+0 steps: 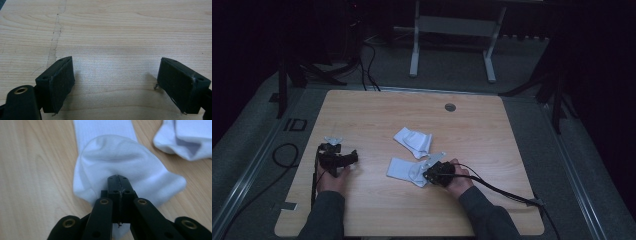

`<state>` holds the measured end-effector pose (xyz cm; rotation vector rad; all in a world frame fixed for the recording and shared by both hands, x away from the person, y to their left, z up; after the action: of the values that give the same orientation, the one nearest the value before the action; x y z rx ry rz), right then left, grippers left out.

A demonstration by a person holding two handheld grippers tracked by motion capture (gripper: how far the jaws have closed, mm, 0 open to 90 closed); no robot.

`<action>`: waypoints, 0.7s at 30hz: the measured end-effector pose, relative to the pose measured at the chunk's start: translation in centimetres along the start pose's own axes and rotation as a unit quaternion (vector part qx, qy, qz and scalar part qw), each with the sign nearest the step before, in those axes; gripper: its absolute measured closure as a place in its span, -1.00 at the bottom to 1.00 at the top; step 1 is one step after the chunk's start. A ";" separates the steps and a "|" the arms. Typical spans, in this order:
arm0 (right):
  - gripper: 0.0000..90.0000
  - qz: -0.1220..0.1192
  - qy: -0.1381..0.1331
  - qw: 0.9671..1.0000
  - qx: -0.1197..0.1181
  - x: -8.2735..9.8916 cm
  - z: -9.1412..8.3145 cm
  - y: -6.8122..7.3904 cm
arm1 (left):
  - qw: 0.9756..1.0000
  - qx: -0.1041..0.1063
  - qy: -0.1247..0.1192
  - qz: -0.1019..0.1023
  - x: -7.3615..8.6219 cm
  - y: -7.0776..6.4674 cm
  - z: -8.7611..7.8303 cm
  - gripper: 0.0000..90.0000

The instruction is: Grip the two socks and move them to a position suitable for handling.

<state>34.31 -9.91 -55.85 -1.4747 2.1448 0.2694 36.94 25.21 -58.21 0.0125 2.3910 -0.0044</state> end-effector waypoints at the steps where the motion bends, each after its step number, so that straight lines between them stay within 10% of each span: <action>1: 0.99 -0.001 -0.002 1.000 -0.008 0.0 0.0 0.2 | 1.000 0.000 0.000 0.000 0.0 0.0 0.0 -0.68; 21: 0.64 -0.033 -0.014 0.999 -0.018 -3.9 -1.4 1.6 | 1.000 0.000 0.000 0.000 0.0 0.0 0.0 -0.68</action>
<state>33.49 -6.75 -52.79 -1.5494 2.0755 0.3041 36.94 25.20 -58.21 0.0114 2.3904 -0.0044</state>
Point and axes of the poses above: each handheld gripper's, and its own axes: z roughly forward along the jaws, x roughly out of its underside, y roughly to its left, the point moved 2 cm from there along z, roughly forward along the jaws, and after that the axes turned 2 degrees about y, right-handed, at the moved point
